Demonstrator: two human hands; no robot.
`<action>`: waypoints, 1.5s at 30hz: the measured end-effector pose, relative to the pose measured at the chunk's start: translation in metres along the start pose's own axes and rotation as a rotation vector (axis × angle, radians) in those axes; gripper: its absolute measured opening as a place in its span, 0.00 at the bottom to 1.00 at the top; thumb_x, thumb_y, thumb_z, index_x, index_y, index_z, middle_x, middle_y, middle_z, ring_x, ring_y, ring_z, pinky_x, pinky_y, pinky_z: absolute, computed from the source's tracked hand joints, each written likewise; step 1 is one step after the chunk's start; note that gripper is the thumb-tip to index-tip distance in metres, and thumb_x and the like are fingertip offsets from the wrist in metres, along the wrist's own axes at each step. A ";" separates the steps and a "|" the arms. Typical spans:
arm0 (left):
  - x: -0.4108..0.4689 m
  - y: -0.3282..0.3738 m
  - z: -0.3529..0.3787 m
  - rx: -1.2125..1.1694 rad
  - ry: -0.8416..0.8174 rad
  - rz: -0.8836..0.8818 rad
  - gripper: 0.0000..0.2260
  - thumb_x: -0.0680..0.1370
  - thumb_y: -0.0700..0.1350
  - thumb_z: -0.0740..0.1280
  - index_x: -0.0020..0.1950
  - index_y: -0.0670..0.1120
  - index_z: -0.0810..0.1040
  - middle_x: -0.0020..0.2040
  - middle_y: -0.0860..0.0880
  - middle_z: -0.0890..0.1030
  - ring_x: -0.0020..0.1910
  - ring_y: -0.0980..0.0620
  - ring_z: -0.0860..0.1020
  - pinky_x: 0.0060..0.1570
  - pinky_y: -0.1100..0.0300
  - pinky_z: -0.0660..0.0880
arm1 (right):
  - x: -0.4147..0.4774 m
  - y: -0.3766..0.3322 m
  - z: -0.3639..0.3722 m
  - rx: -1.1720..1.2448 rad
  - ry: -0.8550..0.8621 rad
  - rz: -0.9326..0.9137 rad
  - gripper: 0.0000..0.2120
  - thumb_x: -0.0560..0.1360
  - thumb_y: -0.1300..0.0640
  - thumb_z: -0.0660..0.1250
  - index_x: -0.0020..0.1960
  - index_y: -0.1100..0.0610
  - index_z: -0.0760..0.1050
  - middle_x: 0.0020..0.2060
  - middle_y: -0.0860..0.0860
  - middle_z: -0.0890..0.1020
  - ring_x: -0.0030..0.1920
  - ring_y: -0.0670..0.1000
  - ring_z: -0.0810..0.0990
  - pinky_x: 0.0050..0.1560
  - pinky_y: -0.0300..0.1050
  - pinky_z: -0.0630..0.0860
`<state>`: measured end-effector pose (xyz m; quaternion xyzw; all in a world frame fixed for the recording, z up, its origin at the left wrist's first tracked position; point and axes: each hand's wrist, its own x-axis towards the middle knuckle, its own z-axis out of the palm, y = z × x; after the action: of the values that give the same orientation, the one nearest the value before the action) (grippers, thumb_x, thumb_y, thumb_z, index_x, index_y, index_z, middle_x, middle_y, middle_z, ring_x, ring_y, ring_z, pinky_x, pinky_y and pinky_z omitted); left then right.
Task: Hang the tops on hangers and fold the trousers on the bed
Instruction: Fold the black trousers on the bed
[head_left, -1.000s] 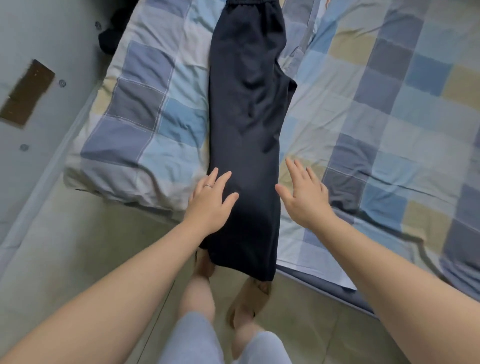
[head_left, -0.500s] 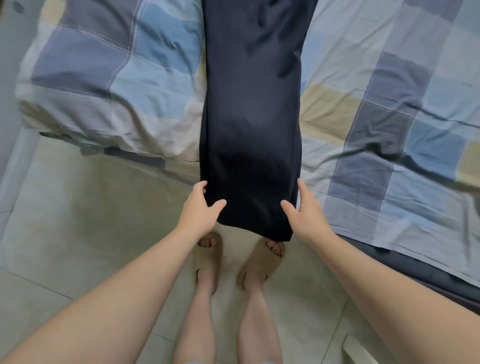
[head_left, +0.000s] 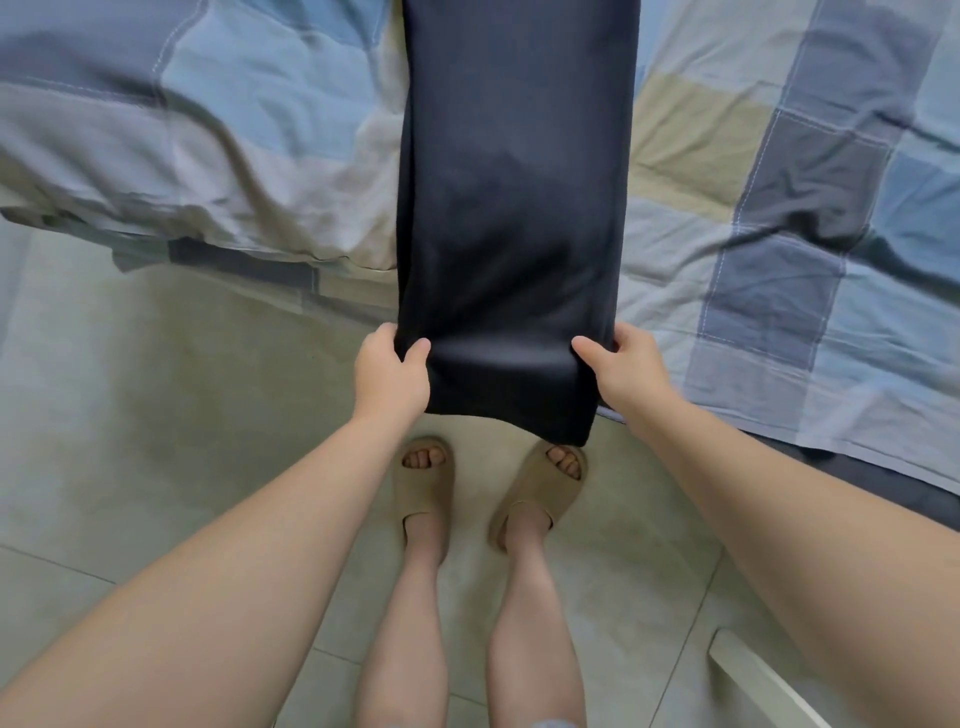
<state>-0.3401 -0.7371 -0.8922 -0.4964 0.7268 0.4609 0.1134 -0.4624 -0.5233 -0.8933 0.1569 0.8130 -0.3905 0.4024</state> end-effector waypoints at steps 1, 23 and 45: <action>0.002 -0.003 -0.003 0.016 -0.002 -0.007 0.08 0.81 0.46 0.65 0.57 0.44 0.78 0.57 0.45 0.79 0.56 0.44 0.77 0.59 0.48 0.75 | -0.001 -0.001 0.002 -0.009 0.005 -0.001 0.10 0.78 0.50 0.67 0.56 0.54 0.78 0.48 0.51 0.84 0.50 0.56 0.83 0.51 0.57 0.82; -0.042 -0.002 -0.030 -0.030 -0.187 -0.079 0.13 0.83 0.53 0.64 0.60 0.45 0.78 0.53 0.52 0.82 0.54 0.49 0.79 0.49 0.57 0.73 | -0.041 -0.009 -0.004 0.161 -0.314 0.163 0.20 0.68 0.50 0.80 0.57 0.53 0.81 0.50 0.48 0.87 0.53 0.51 0.85 0.61 0.51 0.79; -0.226 0.051 -0.206 -0.349 -0.272 -0.304 0.10 0.80 0.55 0.65 0.53 0.50 0.79 0.50 0.51 0.82 0.42 0.50 0.78 0.42 0.57 0.77 | -0.336 -0.073 -0.024 0.720 -0.025 0.237 0.07 0.76 0.59 0.73 0.53 0.57 0.79 0.46 0.52 0.86 0.44 0.51 0.84 0.45 0.45 0.81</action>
<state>-0.2129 -0.7546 -0.6104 -0.5453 0.5316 0.6194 0.1908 -0.3061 -0.5321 -0.5864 0.3765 0.5949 -0.6040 0.3736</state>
